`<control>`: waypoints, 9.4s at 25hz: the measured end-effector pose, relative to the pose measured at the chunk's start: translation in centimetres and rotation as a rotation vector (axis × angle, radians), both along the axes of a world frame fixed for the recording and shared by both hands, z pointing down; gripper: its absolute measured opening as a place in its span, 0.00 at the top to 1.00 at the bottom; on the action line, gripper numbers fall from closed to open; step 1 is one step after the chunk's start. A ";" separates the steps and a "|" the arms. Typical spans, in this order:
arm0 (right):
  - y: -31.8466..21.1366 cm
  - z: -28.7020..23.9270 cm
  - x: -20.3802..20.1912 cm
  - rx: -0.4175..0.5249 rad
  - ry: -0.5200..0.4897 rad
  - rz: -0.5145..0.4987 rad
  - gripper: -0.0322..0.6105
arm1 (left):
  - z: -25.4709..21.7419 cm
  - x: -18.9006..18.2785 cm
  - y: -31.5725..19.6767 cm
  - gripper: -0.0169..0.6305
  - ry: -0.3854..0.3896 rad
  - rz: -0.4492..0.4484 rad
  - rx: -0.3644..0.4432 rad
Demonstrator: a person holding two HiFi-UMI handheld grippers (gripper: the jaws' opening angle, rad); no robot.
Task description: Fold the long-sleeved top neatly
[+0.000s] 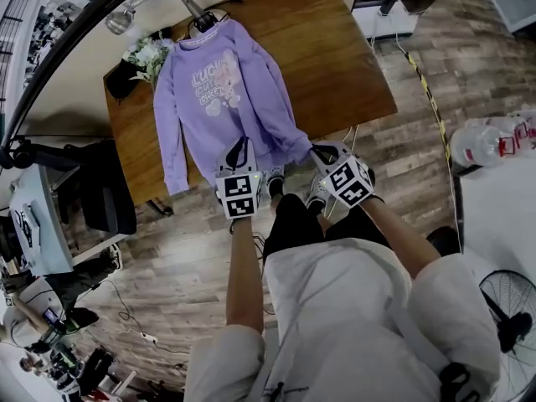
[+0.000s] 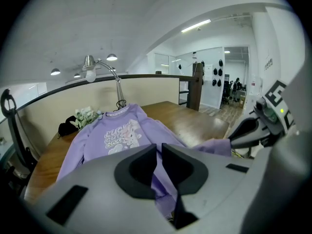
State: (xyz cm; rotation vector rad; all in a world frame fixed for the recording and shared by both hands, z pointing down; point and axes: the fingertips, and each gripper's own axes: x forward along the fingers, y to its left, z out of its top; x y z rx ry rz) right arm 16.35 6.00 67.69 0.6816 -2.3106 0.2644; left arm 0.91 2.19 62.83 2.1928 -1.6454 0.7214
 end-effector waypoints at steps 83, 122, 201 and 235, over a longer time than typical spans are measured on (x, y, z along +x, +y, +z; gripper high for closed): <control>-30.0 -4.5 17.0 0.224 0.315 -0.026 0.85 | -3.3 -8.4 2.0 0.91 -0.038 -0.483 -0.031; -2.5 -1.1 -32.7 -0.066 0.084 -0.078 0.85 | 10.6 -30.6 14.0 0.73 0.169 -0.226 -0.260; 1.0 0.9 1.8 -0.142 -0.036 0.456 0.83 | 1.5 -17.0 7.2 0.89 0.030 -0.104 -0.096; 4.2 6.0 -1.8 -0.026 0.245 0.191 0.93 | 10.4 -14.9 13.5 0.90 0.080 -0.130 -0.274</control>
